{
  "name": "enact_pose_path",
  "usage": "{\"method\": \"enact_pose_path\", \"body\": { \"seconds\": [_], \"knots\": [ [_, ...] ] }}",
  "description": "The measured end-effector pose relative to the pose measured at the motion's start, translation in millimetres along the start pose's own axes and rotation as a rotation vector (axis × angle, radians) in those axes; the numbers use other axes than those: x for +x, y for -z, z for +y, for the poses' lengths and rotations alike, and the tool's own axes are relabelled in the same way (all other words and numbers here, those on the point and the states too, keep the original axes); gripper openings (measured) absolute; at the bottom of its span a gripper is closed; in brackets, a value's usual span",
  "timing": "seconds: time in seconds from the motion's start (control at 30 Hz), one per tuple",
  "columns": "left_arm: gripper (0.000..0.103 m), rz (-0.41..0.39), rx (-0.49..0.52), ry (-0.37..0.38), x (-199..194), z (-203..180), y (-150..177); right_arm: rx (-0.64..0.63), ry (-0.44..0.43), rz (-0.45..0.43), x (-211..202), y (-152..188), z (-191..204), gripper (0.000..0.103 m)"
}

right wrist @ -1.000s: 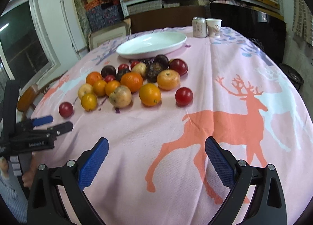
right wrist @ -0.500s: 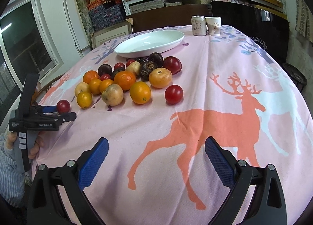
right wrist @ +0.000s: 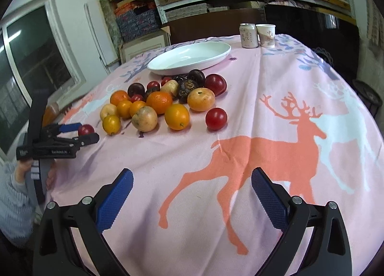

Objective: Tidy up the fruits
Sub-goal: 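Grasp a red cherry tomato with the left tool while the right tool grasps another, then carry both cherry tomatoes over the white plate and open both tools to drop them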

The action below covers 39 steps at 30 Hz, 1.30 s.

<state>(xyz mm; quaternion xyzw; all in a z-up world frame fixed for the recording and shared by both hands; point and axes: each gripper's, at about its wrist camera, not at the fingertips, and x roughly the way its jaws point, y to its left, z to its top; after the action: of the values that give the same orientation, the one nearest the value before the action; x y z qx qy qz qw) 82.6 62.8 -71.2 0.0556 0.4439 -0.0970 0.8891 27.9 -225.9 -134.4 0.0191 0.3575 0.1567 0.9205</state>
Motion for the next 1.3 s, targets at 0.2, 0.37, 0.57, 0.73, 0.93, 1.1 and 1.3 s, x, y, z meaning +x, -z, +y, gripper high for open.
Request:
{"method": "enact_pose_path", "body": {
  "seconds": [0.2, 0.37, 0.57, 0.73, 0.93, 1.1, 1.3],
  "knots": [
    [0.064, -0.008, -0.057, 0.073, 0.1, 10.5, 4.7, 0.024, 0.052, 0.032, 1.8, 2.7, -8.1, 0.1],
    [0.055, -0.022, -0.074, 0.081, -1.0, 13.7, 4.6, 0.01, 0.083, 0.024, 2.6, 3.7, -6.6, 0.094],
    [0.039, -0.035, -0.147, 0.115, -2.6, 28.6, 5.1, -0.024, 0.106, 0.044, 12.9, -9.0, -4.7, 0.058],
    [0.039, -0.035, -0.123, 0.127, -2.7, 24.3, 4.9, -0.057, 0.125, 0.066, 39.4, -34.3, -1.4, 0.05],
    [0.039, -0.033, -0.121, 0.127, -2.1, 23.9, 5.1, -0.061, 0.146, 0.097, 71.5, -58.9, -5.3, 0.033],
    [0.039, -0.033, -0.112, 0.118, -2.1, 22.7, 5.7, -0.052, 0.097, 0.12, 82.9, -62.7, -5.7, 0.032],
    [0.038, -0.037, -0.096, 0.112, -3.0, 19.1, 5.2, -0.055, 0.067, 0.125, 88.9, -65.4, -2.6, 0.029]
  ]
}}
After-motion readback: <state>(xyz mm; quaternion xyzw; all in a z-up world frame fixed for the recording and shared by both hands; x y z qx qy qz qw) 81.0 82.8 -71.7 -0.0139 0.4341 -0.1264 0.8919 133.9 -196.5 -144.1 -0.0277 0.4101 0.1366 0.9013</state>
